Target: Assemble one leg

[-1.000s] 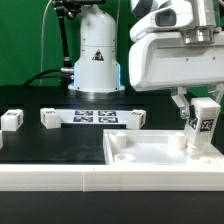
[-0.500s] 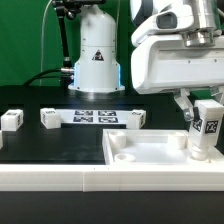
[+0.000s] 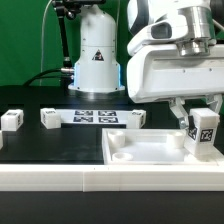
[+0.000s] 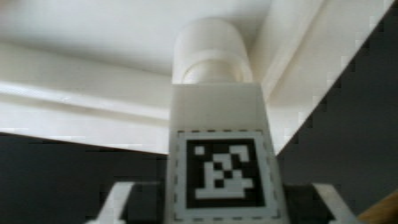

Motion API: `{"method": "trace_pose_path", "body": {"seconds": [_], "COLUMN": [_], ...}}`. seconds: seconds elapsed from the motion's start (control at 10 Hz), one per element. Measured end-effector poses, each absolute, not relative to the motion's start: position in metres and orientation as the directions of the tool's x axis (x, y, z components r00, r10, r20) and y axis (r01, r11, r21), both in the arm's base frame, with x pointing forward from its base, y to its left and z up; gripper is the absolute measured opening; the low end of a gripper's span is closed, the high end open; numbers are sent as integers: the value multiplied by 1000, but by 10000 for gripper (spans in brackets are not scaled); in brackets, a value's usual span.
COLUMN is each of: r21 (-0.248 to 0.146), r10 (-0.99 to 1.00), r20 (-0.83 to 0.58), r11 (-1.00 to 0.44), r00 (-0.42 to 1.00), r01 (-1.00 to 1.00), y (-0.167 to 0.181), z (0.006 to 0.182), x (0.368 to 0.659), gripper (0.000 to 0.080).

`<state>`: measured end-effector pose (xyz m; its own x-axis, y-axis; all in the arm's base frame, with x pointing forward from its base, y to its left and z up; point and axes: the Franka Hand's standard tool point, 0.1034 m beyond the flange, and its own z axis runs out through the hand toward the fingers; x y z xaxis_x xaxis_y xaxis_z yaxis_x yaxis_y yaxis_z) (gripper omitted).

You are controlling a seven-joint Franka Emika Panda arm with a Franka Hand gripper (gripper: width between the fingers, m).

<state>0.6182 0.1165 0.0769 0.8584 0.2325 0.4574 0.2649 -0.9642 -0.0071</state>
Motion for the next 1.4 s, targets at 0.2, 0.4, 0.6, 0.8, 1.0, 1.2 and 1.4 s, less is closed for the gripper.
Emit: {"method": "trace_pose_path", "body": {"seconds": [0.2,0.4,0.6,0.8,1.0,1.2,1.4], "r21": [-7,-6,-6,-6,-6,-3,5], "r10": [233,233,233,233,233,239,255], "r20": [467,476,475,475,475,470,459], "r11": [-964,-964,-963,-963,-963,-962,-959], "r00": [853,848,848,848,848,850,851], "r01": [266,267,268,268,268,272,284], "y": [118,119,120,120,120,119,116], "z": [73,73,73,73,73,73,88], "x": [617,617,617,617,617,617,620], "gripper": [292,293,472,606,647,647,649]}}
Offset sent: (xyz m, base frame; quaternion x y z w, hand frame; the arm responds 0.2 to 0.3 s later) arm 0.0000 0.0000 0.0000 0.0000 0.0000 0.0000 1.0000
